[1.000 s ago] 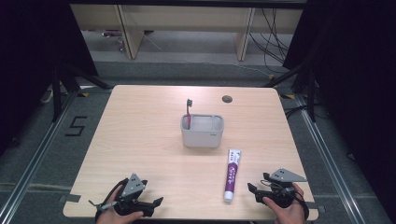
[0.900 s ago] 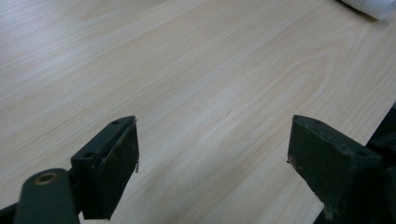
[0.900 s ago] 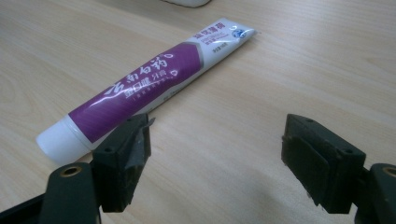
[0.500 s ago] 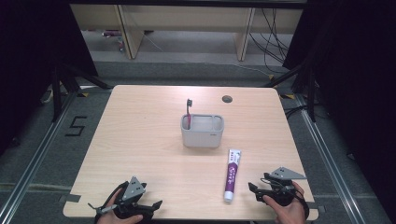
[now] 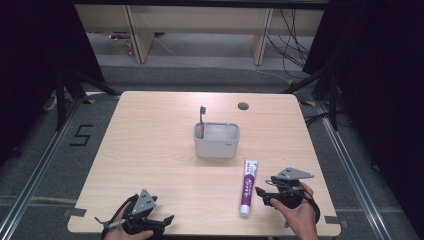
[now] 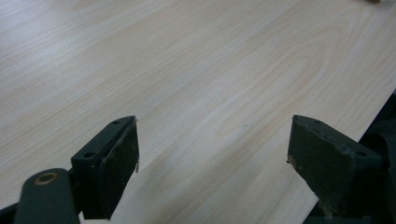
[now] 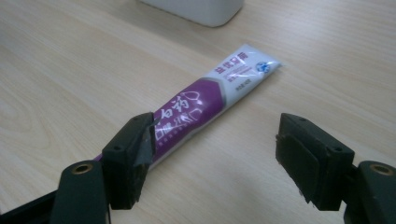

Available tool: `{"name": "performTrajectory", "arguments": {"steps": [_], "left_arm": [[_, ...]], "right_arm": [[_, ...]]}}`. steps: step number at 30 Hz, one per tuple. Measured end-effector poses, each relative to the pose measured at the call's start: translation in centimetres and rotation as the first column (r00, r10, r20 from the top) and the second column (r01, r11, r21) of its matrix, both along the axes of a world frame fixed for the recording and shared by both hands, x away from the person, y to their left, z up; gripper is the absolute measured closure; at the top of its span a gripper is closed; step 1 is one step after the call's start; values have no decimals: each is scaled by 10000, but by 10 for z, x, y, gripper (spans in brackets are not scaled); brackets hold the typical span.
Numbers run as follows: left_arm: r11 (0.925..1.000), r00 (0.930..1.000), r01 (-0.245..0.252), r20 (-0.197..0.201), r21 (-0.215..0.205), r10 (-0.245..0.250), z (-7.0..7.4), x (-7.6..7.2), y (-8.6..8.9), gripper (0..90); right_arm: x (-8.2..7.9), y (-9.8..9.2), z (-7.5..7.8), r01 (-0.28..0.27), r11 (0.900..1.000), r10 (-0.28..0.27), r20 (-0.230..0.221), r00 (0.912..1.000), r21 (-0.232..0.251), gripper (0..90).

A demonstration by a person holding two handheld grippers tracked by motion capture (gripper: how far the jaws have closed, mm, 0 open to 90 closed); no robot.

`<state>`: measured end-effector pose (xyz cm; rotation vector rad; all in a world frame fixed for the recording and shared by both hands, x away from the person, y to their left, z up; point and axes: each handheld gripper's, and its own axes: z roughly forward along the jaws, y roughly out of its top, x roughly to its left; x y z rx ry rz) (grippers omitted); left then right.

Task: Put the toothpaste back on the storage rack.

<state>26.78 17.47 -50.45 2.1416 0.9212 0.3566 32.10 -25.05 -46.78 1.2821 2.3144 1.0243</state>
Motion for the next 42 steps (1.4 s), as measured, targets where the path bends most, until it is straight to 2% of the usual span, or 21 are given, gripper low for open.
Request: {"name": "performTrajectory", "arguments": {"steps": [1,2,3,4,5,6,7,9,10,11,12,14,15,16,18,19,26,27,29,31,42], "left_arm": [[10000,10000,0,0,0,0,0,0,0,161],[9999,10000,45,-11,132,-45,0,0,1,161],[9999,10000,74,-29,142,-73,0,0,1,161],[9999,10000,70,-49,100,-69,0,0,0,162],[9996,9999,-105,-32,-243,105,-1,-1,-2,162],[9996,9999,-105,-32,-243,105,-1,-1,-2,162],[10000,10000,52,-26,64,-52,0,-1,0,161],[10000,10000,55,-32,70,-55,0,-1,0,161],[9999,10000,75,-54,82,-75,0,-1,0,161],[9997,10000,-81,-53,-213,80,-2,-1,-3,162],[10000,10000,18,-6,31,-18,-1,0,-1,162],[10000,9999,54,-111,-7,-54,-1,-1,-2,162],[9999,10000,-61,-61,-143,60,-1,-1,-3,162],[9999,10000,72,-45,85,-71,0,0,0,161],[10000,10000,59,-44,33,-58,0,0,0,162],[10000,10000,36,-91,30,-35,0,0,0,161],[10000,10000,58,-77,62,-57,-1,0,-1,162],[9999,9999,104,-109,8,-104,-1,0,-1,161],[9998,9998,149,-90,92,-148,0,0,0,162],[9999,9999,122,20,0,-122,-1,0,-1,162],[9999,9999,149,-50,29,-149,0,-1,-2,162]], "right_arm": [[0,0,0,0,10000,0,0,10000,0,292],[1,4,0,87,10000,-88,-258,9996,-39,287],[4,6,-1,-7,9997,0,-264,9997,-239,285],[5,10,-2,11,9997,-21,-438,9990,-224,284],[10,15,-3,-80,9991,53,-653,9979,-417,283],[11,17,-4,-75,9989,38,-797,9968,-455,281],[14,19,-6,-105,9991,76,-695,9976,-411,281],[16,20,-8,-116,9988,87,-609,9981,-466,279],[16,24,-7,28,9992,-61,-866,9962,-388,278],[17,26,-4,-181,9979,122,-937,9955,-624,278],[18,28,-4,-231,9971,171,-822,9965,-723,277],[21,31,-4,-413,9957,359,-655,9972,-832,272],[20,34,-3,-271,9966,196,-955,9952,-777,271],[22,36,-5,-283,9958,203,-918,9956,-866,263],[23,37,-5,-261,9949,162,-1003,9948,-979,258],[25,41,-6,-198,9945,72,-1204,9927,-1033,257],[29,48,-11,-484,9909,303,-1424,9893,-1259,246],[29,51,-13,-392,9910,185,-1586,9872,-1280,246],[30,51,-14,-515,9891,303,-1514,9880,-1379,244],[32,51,-15,-437,9893,210,-1604,9868,-1394,243],[33,45,-16,-716,9866,434,-1872,9814,-1468,260]]}}
